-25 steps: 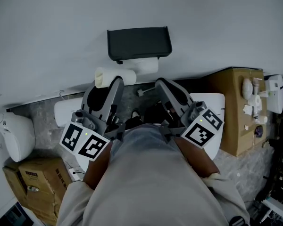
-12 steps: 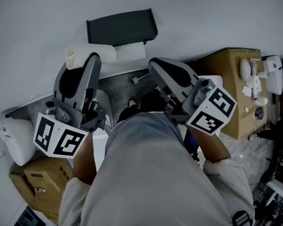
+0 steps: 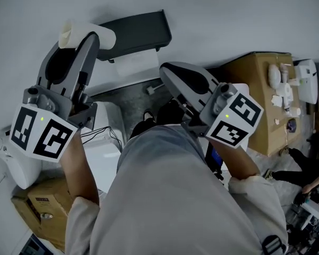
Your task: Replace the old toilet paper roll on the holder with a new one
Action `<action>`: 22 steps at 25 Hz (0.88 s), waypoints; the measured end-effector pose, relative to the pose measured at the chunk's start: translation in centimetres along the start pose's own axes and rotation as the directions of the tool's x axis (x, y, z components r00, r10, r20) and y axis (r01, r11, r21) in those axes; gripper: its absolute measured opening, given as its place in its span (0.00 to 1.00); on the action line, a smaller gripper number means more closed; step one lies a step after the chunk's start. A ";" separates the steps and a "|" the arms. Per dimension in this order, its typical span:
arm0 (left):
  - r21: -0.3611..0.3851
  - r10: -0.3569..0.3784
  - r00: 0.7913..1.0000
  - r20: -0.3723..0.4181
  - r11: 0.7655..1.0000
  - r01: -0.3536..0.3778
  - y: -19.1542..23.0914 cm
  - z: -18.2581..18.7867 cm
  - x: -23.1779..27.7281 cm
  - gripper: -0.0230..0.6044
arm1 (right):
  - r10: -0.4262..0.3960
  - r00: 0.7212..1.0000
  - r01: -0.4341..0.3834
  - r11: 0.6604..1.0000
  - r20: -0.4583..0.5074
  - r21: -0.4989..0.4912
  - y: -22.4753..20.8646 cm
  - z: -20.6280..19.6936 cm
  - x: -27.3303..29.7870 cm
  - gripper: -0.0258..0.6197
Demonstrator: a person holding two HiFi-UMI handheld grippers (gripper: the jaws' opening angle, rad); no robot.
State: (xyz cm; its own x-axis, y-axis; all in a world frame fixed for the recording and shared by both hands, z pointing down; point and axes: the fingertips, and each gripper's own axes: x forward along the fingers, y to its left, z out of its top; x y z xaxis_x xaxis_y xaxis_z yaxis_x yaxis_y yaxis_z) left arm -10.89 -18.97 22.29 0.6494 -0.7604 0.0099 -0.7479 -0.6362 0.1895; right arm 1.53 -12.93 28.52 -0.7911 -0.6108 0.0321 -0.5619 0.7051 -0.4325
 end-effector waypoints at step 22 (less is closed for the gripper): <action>0.182 -0.095 0.950 -0.298 0.971 0.154 -0.7 -3.9 6.1 0.27 | -0.012 1.000 0.010 0.997 0.026 0.075 -2.4 -0.7 0.7 0.07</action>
State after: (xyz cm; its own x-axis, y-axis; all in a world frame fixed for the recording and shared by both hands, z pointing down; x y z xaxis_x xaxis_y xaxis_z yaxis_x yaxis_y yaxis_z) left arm -5.80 -22.66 26.04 0.7286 -0.6232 0.2841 -0.6516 -0.7585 0.0073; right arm 2.17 -14.80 30.17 -0.7777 -0.6285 0.0137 -0.5502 0.6699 -0.4985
